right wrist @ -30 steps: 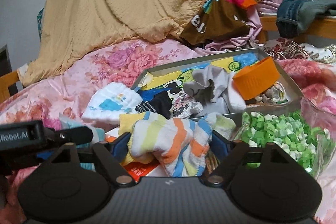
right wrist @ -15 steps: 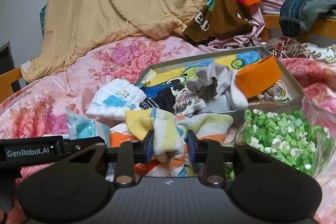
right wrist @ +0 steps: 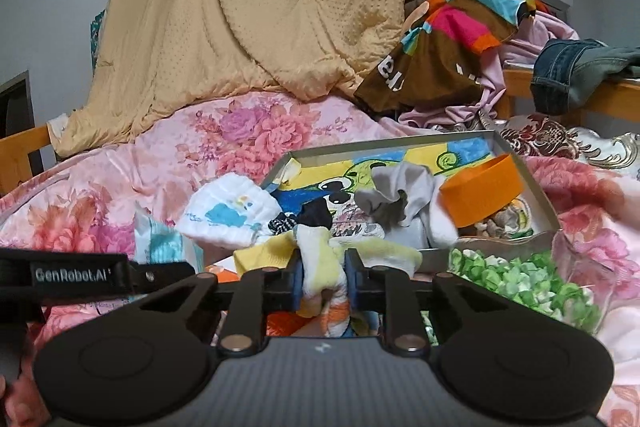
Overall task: Organize soft objects
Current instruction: 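Grasp the striped towel with the right tool while the left tool grasps the wet-wipes packet, then carry the wet-wipes packet with the left tool to the tray while the right tool carries the towel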
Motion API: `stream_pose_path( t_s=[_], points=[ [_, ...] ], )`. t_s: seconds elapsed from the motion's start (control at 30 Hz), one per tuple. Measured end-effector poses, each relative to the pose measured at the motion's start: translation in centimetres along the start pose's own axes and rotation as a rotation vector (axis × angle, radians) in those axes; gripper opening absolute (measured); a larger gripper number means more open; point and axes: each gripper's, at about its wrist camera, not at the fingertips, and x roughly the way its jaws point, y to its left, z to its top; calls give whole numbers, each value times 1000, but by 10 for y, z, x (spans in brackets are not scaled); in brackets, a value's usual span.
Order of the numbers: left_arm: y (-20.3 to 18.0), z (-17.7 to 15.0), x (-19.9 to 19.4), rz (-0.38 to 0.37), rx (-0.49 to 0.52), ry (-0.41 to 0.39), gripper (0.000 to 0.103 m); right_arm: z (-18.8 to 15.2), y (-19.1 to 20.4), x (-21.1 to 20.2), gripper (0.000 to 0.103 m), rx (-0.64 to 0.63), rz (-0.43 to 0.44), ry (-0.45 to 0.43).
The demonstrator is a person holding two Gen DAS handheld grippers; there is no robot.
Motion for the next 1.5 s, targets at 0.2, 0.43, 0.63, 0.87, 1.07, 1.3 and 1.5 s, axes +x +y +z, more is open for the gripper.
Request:
stream_pose_path(
  t_s=[0.2,0.43,0.63,0.87,1.07,1.3,1.5],
  points=[
    [-21,8,-24,-12,57,-78,29,6,2,-28,22,3,36,-34],
    [-35,8,-45,-30,77,-104,29,17,0,-61,22,9,55,-75],
    [-43,7,-69,-35,100,-117,29,22,0,-89,22,1,62,-107],
    [-52,4,-86,-25,130,-128,29,21,1,-107,21,-13,65,-119],
    [-52,4,-91,-27,124,-133,29,21,2,-109,20,-16,67,-122],
    [-50,4,-90,-27,119,-132,29,18,-3,-102,20,6,65,-108],
    [-45,5,-81,-9,67,-119,29,19,-4,-99,20,13,67,-105]
  ],
)
